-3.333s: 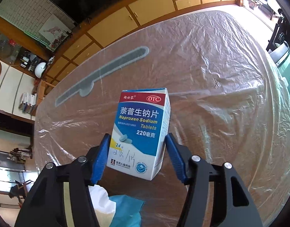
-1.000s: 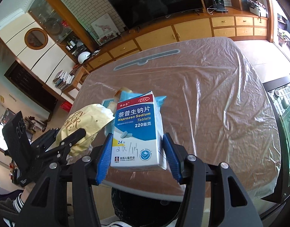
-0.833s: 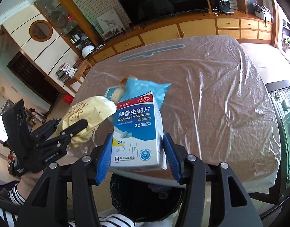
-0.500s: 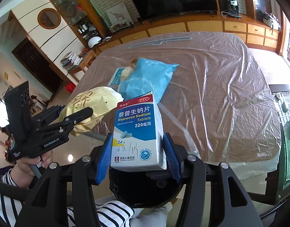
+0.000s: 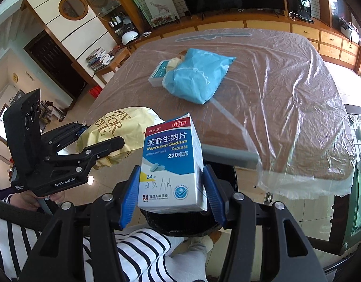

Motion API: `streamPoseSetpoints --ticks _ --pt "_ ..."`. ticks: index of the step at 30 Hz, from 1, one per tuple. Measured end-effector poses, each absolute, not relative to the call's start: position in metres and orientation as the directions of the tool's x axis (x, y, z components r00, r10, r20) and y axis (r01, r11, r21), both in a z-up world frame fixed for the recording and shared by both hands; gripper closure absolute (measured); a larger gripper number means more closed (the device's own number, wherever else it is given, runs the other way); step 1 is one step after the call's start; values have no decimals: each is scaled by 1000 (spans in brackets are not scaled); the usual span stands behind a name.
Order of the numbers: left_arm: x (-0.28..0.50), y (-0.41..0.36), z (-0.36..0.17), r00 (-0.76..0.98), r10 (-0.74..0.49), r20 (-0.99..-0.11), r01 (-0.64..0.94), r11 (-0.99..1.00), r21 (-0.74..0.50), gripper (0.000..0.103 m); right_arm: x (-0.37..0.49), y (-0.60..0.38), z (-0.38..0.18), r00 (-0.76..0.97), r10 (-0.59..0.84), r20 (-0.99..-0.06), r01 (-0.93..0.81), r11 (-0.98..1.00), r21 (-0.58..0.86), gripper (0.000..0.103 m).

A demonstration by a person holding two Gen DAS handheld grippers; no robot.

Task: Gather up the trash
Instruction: 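Carry the yellow bag and medicine box in both tools over the black bin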

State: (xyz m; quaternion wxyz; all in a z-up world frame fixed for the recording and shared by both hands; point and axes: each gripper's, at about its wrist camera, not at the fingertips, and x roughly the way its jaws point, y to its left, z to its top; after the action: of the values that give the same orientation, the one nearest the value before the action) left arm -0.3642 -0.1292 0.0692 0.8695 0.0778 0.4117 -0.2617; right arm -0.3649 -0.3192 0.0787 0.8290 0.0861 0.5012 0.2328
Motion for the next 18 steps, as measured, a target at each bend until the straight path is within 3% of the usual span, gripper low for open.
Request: streamPoseSetpoints --ticks 18 --pt "-405 -132 68 496 -413 -764 581 812 -61 53 -392 -306 59 312 459 -831 -339 872 354 51"
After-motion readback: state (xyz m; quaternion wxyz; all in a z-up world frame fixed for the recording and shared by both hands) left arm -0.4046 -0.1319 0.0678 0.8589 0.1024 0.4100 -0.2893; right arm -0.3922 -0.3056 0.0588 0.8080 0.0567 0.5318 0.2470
